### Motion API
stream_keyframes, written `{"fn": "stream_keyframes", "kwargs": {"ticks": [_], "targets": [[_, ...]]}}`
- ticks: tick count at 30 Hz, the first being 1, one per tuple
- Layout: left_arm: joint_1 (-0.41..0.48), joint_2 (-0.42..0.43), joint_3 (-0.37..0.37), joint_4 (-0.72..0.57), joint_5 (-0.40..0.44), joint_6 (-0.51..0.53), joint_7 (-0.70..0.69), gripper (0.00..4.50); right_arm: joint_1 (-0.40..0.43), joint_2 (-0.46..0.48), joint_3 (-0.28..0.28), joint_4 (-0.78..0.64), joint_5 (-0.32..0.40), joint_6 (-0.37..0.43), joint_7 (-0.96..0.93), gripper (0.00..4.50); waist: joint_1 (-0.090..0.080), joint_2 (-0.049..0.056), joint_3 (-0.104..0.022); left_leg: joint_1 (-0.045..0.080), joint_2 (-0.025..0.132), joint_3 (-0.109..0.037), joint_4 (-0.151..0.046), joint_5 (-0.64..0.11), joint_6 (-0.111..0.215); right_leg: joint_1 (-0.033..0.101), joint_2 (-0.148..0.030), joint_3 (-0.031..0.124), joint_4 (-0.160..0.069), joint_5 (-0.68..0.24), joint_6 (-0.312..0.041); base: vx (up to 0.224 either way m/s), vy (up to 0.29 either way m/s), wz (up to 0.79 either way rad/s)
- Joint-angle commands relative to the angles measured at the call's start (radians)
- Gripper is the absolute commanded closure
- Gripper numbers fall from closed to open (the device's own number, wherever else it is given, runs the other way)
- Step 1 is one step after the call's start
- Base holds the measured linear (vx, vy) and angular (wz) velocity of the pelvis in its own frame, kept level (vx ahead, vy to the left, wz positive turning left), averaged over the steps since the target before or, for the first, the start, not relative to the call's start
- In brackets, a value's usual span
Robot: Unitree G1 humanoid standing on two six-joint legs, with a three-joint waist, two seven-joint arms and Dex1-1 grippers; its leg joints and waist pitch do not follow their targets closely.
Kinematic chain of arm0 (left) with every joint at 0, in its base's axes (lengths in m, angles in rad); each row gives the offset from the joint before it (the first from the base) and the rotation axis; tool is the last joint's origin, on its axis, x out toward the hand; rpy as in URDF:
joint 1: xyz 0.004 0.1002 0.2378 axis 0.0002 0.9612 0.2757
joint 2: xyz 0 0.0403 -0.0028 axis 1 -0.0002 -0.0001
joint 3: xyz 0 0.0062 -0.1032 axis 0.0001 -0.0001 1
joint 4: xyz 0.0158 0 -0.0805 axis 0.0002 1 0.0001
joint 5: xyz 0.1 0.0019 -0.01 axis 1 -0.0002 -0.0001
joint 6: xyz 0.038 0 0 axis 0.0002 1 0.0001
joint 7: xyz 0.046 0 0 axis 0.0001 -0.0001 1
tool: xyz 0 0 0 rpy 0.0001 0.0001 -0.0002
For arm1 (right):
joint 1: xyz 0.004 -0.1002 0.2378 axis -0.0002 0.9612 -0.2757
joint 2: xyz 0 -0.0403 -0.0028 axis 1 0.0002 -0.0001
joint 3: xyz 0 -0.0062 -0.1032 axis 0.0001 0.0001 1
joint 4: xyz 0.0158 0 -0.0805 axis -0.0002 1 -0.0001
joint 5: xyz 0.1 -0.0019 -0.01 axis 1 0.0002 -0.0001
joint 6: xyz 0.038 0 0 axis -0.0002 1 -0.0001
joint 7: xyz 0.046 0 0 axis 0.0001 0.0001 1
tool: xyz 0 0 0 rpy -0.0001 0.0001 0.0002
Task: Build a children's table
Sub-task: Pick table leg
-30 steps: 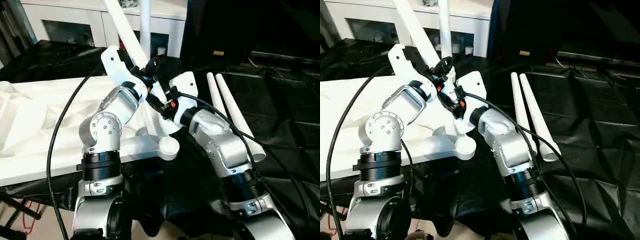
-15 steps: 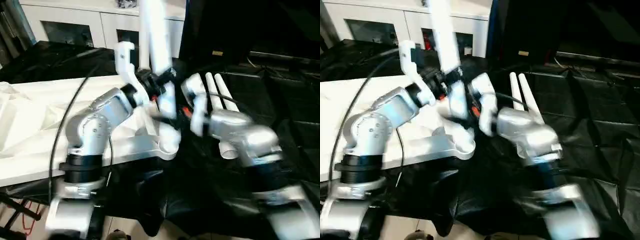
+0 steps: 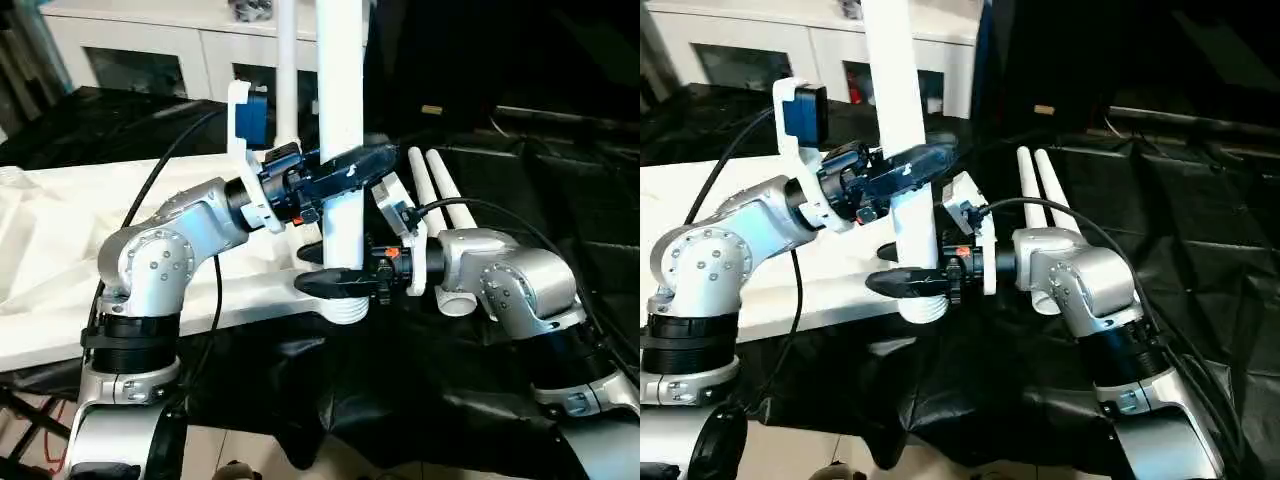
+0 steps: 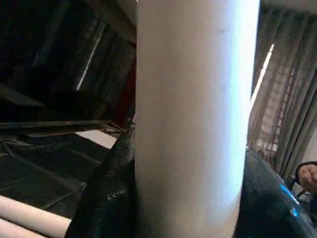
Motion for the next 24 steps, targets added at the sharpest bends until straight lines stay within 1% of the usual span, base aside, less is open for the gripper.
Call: {"fn": "stream_keyframes", "kwargs": {"ticks": [1,2,4,6,9,10,11,13,14,15,17,18,19,20,21,22,23,24], "targets": [[-0.009,-0.005,-0.026,-0.035,-0.052,0.012,-0.049,2.62,-0.008,-0.004,-0.005,0.007,-0.008,0.018,-0.011,2.07,0.003,0.012,-0.075,0.012,0.013,-0.002,-0.067,-0.220,-0.015,0.056,-0.062,0.040,-0.082,-0.332,-0.149,0.000,0.000,0.00],[-0.009,-0.005,-0.025,-0.036,-0.053,0.012,-0.050,2.62,-0.007,-0.004,-0.005,0.007,-0.007,0.018,-0.011,2.23,0.003,0.011,-0.075,0.010,0.012,-0.001,-0.067,-0.217,-0.014,0.057,-0.062,0.040,-0.081,-0.326,-0.147,0.000,0.000,0.00],[-0.008,-0.002,-0.018,-0.037,-0.061,0.016,-0.051,2.62,-0.003,0.001,-0.006,0.003,-0.001,0.022,-0.018,2.29,0.003,0.013,-0.075,0.009,0.012,-0.002,-0.067,-0.211,-0.015,0.058,-0.062,0.040,-0.080,-0.319,-0.147,0.000,0.000,0.00],[-0.008,-0.001,-0.016,-0.037,-0.063,0.018,-0.052,2.62,-0.003,0.003,-0.008,0.003,0.002,0.022,-0.023,2.38,0.003,0.012,-0.077,0.009,0.012,-0.002,-0.067,-0.207,-0.015,0.058,-0.062,0.039,-0.079,-0.309,-0.149,0.000,0.000,0.00],[-0.007,-0.006,-0.006,-0.035,-0.070,0.023,-0.046,2.62,-0.001,0.029,-0.032,0.005,0.013,0.014,-0.068,2.44,0.002,0.015,-0.078,0.009,0.012,-0.002,-0.067,-0.199,-0.017,0.057,-0.061,0.040,-0.076,-0.278,-0.163,0.000,0.000,0.00],[-0.007,-0.006,-0.005,-0.035,-0.070,0.023,-0.045,2.62,-0.001,0.031,-0.034,0.005,0.013,0.014,-0.071,2.44,0.002,0.016,-0.079,0.010,0.012,-0.002,-0.066,-0.197,-0.018,0.057,-0.061,0.039,-0.075,-0.272,-0.165,0.000,0.000,0.00],[-0.007,-0.011,0.001,-0.028,-0.071,0.024,-0.029,2.62,-0.001,0.045,-0.045,0.007,0.011,0.009,-0.097,2.46,0.001,0.013,-0.079,0.009,0.012,-0.002,-0.066,-0.192,-0.018,0.059,-0.061,0.039,-0.074,-0.261,-0.167,0.000,0.000,0.00],[-0.006,-0.012,0.002,-0.026,-0.069,0.022,-0.024,2.62,0.000,0.054,-0.050,0.007,0.009,0.006,-0.110,2.48,0.001,0.015,-0.080,0.009,0.012,-0.002,-0.066,-0.189,-0.018,0.059,-0.061,0.039,-0.073,-0.256,-0.168,0.000,0.000,0.00],[-0.001,-0.016,0.004,-0.027,-0.055,0.005,-0.009,2.62,0.003,0.068,-0.057,0.002,0.007,0.004,-0.132,2.48,0.001,0.015,-0.080,0.009,0.012,-0.002,-0.066,-0.190,-0.017,0.059,-0.061,0.039,-0.073,-0.253,-0.168,0.000,0.000,0.00],[0.001,-0.019,0.005,-0.027,-0.049,-0.002,-0.002,2.27,0.004,0.072,-0.059,0.000,0.006,0.002,-0.138,2.49,0.001,0.014,-0.080,0.009,0.013,-0.002,-0.067,-0.187,-0.018,0.059,-0.061,0.040,-0.073,-0.247,-0.168,0.000,0.000,0.00],[0.007,-0.026,0.003,-0.032,-0.013,-0.040,0.028,1.92,0.006,0.092,-0.068,-0.001,-0.010,-0.018,-0.182,2.51,0.002,0.015,-0.080,0.009,0.013,-0.002,-0.068,-0.186,-0.021,0.058,-0.062,0.040,-0.073,-0.246,-0.167,0.000,0.000,0.00],[0.008,-0.040,0.003,-0.027,0.035,-0.076,0.081,1.92,-0.001,0.120,-0.083,0.019,-0.044,-0.050,-0.260,2.51,0.002,0.015,-0.080,0.010,0.014,-0.002,-0.067,-0.184,-0.022,0.058,-0.062,0.040,-0.073,-0.241,-0.168,0.000,0.000,0.00],[0.008,-0.045,0.001,-0.024,0.064,-0.090,0.116,1.90,-0.005,0.131,-0.088,0.031,-0.063,-0.067,-0.296,2.51,-0.001,0.014,-0.078,0.008,0.015,-0.002,-0.069,-0.185,-0.030,0.056,-0.063,0.041,-0.075,-0.247,-0.165,0.000,0.000,0.00],[0.010,-0.049,-0.009,-0.027,0.107,-0.112,0.155,1.88,-0.008,0.144,-0.094,0.041,-0.083,-0.092,-0.334,2.52,-0.002,0.015,-0.079,0.010,0.015,-0.002,-0.069,-0.191,-0.038,0.056,-0.065,0.040,-0.075,-0.263,-0.158,0.000,0.000,0.00],[0.011,-0.054,-0.012,-0.032,0.128,-0.115,0.185,1.87,-0.010,0.153,-0.098,0.046,-0.094,-0.099,-0.360,2.52,-0.001,0.015,-0.079,0.012,0.012,-0.002,-0.069,-0.199,-0.041,0.056,-0.063,0.040,-0.076,-0.279,-0.147,0.000,0.000,0.00],[0.013,-0.061,-0.014,-0.038,0.147,-0.116,0.215,1.87,-0.011,0.162,-0.104,0.050,-0.103,-0.105,-0.385,2.52,-0.002,0.015,-0.078,0.012,0.015,-0.002,-0.071,-0.200,-0.042,0.055,-0.063,0.041,-0.077,-0.280,-0.143,0.000,0.000,0.00],[0.012,-0.076,-0.011,-0.046,0.160,-0.113,0.262,1.87,-0.010,0.170,-0.102,0.049,-0.111,-0.116,-0.398,2.52,-0.003,0.012,-0.077,0.010,0.013,-0.002,-0.071,-0.205,-0.042,0.058,-0.062,0.041,-0.077,-0.289,-0.134,0.000,0.000,0.00],[0.011,-0.088,-0.007,-0.051,0.166,-0.109,0.292,1.87,-0.010,0.174,-0.100,0.048,-0.114,-0.122,-0.404,2.52,-0.002,0.013,-0.078,0.010,0.014,-0.003,-0.070,-0.204,-0.043,0.058,-0.063,0.041,-0.076,-0.287,-0.133,0.000,0.000,0.00]]}}
